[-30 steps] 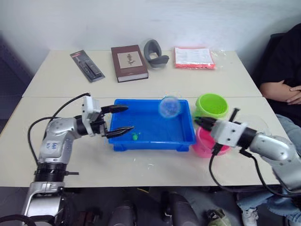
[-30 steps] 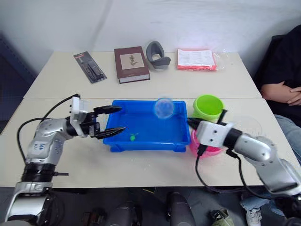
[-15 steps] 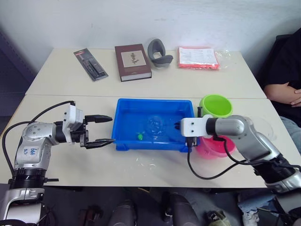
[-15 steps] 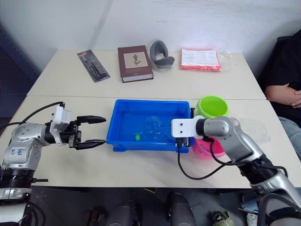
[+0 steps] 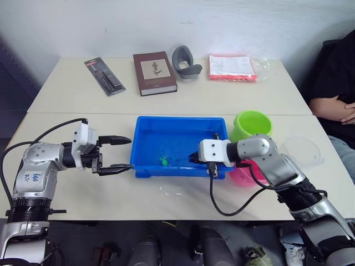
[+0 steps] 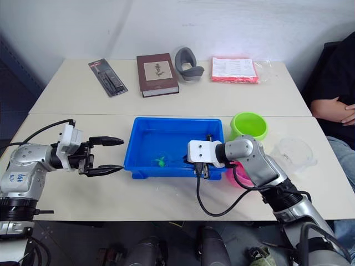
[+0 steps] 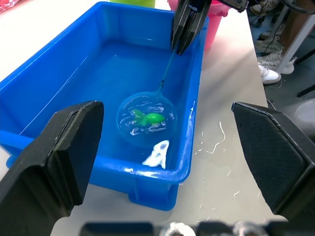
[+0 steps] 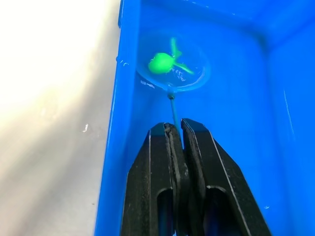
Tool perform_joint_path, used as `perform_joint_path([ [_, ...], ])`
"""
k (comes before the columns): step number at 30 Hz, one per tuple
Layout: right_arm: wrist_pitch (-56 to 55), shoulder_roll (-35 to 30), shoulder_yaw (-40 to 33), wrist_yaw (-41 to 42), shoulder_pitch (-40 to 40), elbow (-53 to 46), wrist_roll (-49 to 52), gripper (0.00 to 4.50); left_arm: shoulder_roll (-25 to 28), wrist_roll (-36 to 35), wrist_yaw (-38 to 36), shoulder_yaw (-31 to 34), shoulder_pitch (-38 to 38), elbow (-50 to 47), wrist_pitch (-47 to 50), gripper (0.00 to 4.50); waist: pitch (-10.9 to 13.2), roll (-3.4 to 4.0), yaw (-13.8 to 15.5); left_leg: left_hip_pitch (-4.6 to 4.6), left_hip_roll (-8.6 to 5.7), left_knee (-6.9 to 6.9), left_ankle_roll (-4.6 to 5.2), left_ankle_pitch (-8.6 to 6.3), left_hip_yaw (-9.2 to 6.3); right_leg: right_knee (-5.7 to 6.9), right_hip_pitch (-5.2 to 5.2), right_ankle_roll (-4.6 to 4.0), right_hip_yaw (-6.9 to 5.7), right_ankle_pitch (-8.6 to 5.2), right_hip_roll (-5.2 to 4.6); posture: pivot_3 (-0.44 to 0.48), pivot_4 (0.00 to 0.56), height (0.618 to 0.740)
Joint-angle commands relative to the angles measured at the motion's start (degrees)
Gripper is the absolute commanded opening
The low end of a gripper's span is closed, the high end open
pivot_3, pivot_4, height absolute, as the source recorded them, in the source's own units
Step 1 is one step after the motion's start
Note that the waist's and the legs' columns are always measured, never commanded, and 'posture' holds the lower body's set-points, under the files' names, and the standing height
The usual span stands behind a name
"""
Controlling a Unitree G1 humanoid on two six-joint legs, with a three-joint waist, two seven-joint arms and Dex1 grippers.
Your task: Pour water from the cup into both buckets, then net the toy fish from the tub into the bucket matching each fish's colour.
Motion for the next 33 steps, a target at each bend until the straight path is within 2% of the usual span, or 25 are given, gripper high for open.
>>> perform_joint_path([
  [1, 4.91, 0.10, -6.81, -2.03, 2.87, -7.83, 5.96, 0.00, 0.23, -0.63, 0.61, 1.05, -0.02, -1.71, 0.09, 4.49, 0.00, 0.00, 0.11, 0.00, 0.00, 0.01, 0.00, 0.00, 0.00, 0.00, 0.00, 0.00, 0.00, 0.00, -0.01, 0.000, 0.150, 0.740],
  [7, 9.42, -2.87, -13.42, -3.88, 10.28, -16.39, 10.31, 0.00, -1.13, -2.04, 1.78, 1.17, -0.32, -3.21, 1.69, 4.49, 0.00, 0.00, 0.19, -0.01, -0.03, 0.00, 0.01, -0.02, -0.04, -0.02, 0.01, 0.00, 0.00, 0.00, -0.02, 0.000, 0.150, 0.740],
  [15, 12.61, -4.50, -23.89, -8.74, 20.89, -26.53, 15.45, 0.00, -6.06, -4.44, 6.07, 1.04, -1.58, -7.63, 5.38, 4.49, 0.00, 0.00, 0.26, -0.01, -0.02, 0.00, 0.00, -0.02, -0.05, -0.02, 0.03, 0.01, 0.04, 0.00, 0.00, 0.000, 0.150, 0.740],
  [20, 14.57, -5.58, -33.46, -12.43, 28.28, -32.07, 18.06, 0.00, -8.87, -4.70, 9.68, -0.33, -2.77, -9.47, 9.33, 4.49, 0.00, 0.00, 0.33, -0.01, -0.03, -0.01, 0.00, -0.02, -0.07, -0.04, 0.04, 0.02, 0.07, 0.01, 0.05, 0.000, 0.150, 0.740],
  [26, 12.92, -7.69, -43.93, -15.06, 33.53, -31.11, 17.38, 0.00, -11.66, -2.91, 13.12, -1.63, -5.44, -8.11, 10.49, 4.49, 0.00, 0.00, 0.44, 0.04, -0.07, -0.01, 0.01, -0.01, -0.08, -0.22, 0.10, 0.05, 0.14, 0.03, 0.13, 0.000, 0.150, 0.740],
  [30, 6.74, -9.09, -49.38, -16.70, 36.65, -25.50, 13.60, 0.00, -14.07, -2.19, 14.83, -3.53, -7.63, -7.19, 10.79, 4.49, -0.01, -0.01, 0.50, 0.04, -0.11, -0.01, 0.02, 0.00, -0.06, -0.24, 0.10, 0.06, 0.15, 0.03, 0.16, 0.000, 0.150, 0.740],
  [33, 1.01, -9.76, -50.75, -17.94, 37.78, -20.51, 10.43, 0.00, -15.24, -2.19, 14.85, -4.78, -7.78, -7.67, 11.13, 4.49, 0.00, -0.01, 0.50, 0.06, -0.15, -0.01, 0.04, 0.01, -0.02, -0.23, 0.11, 0.08, 0.17, 0.04, 0.17, 0.000, 0.150, 0.740],
])
